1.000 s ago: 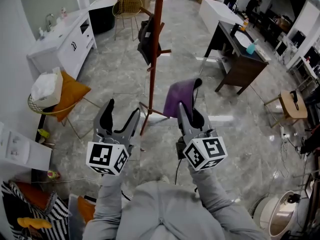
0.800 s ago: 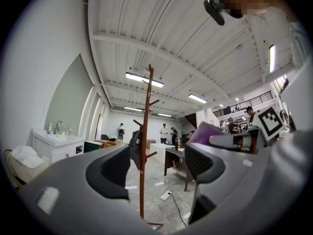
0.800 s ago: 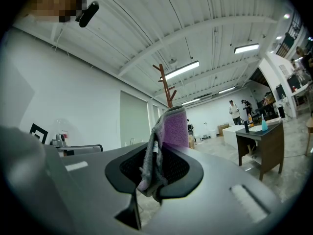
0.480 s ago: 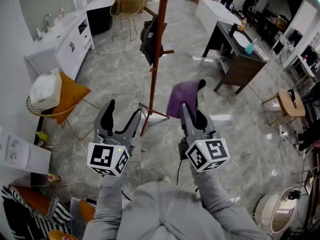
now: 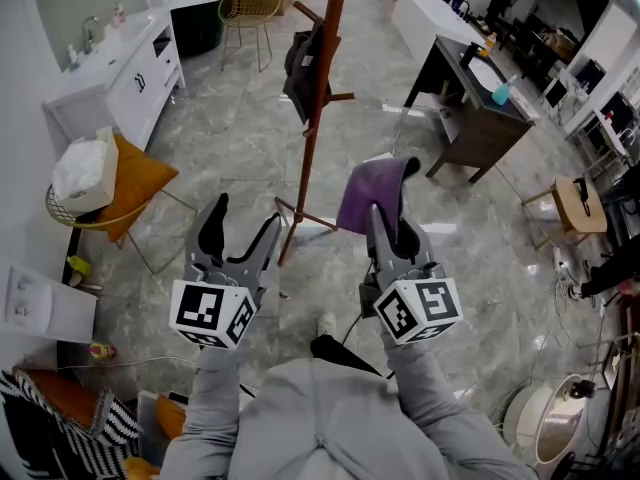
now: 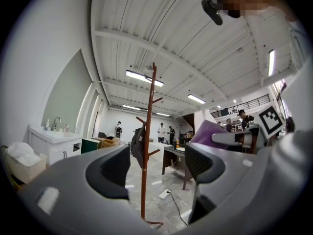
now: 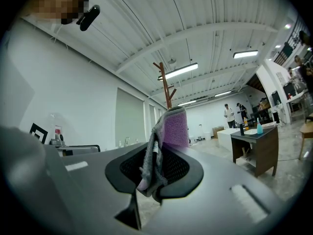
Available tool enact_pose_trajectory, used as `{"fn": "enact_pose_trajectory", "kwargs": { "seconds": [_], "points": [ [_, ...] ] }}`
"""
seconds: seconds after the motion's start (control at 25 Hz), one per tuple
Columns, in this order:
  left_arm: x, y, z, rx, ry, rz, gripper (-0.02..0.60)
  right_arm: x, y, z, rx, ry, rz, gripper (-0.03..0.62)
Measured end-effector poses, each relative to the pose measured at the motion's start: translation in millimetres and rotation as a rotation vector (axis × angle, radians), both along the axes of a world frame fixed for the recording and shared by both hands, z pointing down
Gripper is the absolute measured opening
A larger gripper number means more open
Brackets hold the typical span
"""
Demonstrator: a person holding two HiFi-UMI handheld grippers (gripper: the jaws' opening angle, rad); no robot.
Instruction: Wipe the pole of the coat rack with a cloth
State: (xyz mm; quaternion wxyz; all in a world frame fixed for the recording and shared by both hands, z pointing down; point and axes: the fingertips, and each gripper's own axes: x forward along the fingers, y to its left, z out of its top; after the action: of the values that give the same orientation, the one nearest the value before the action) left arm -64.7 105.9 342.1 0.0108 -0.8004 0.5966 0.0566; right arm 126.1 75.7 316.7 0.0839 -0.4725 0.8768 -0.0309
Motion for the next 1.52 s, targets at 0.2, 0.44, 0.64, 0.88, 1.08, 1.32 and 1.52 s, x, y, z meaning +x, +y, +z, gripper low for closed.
{"fn": "enact_pose_trajectory", "kwargs": {
  "seconds": [0.2, 0.44, 0.64, 0.88, 1.08, 1.32, 1.52],
  "points": [
    [-3.7, -25.5, 5.9, -0.016, -0.017, -0.017, 0.379, -5.6, -31.5, 8.2, -0.012, -0.015, -0.023, 0.055],
    [0.6, -77.3, 7.7, -0.034, -0.03, -0.044, 0.379, -5.8, -84.8, 12.6, -0.021, -0.029, -0.072, 0.055],
    [12.3, -124.1, 3.5, -0.041, -0.036, -0.07, 0.379, 4.0, -128.6, 6.7, -0.017, -0.019, -0.114, 0.055],
    [31.4, -162.8, -5.5, -0.045, -0.057, -0.102, 0.379, 14.0, -175.4, -2.6, 0.006, -0.026, -0.18, 0.055],
    [33.7, -177.8, -16.7, -0.036, -0.092, -0.141, 0.379, 8.6, -198.5, -26.0, 0.079, -0.041, -0.237, 0.055],
    [31.5, -189.3, -22.6, -0.025, -0.1, -0.148, 0.377, -3.4, -208.4, -43.3, 0.132, -0.052, -0.265, 0.055],
    [25.0, -210.1, -25.4, 0.0, -0.088, -0.111, 0.379, -13.5, -218.8, -55.1, 0.185, -0.024, -0.239, 0.055]
  ]
}}
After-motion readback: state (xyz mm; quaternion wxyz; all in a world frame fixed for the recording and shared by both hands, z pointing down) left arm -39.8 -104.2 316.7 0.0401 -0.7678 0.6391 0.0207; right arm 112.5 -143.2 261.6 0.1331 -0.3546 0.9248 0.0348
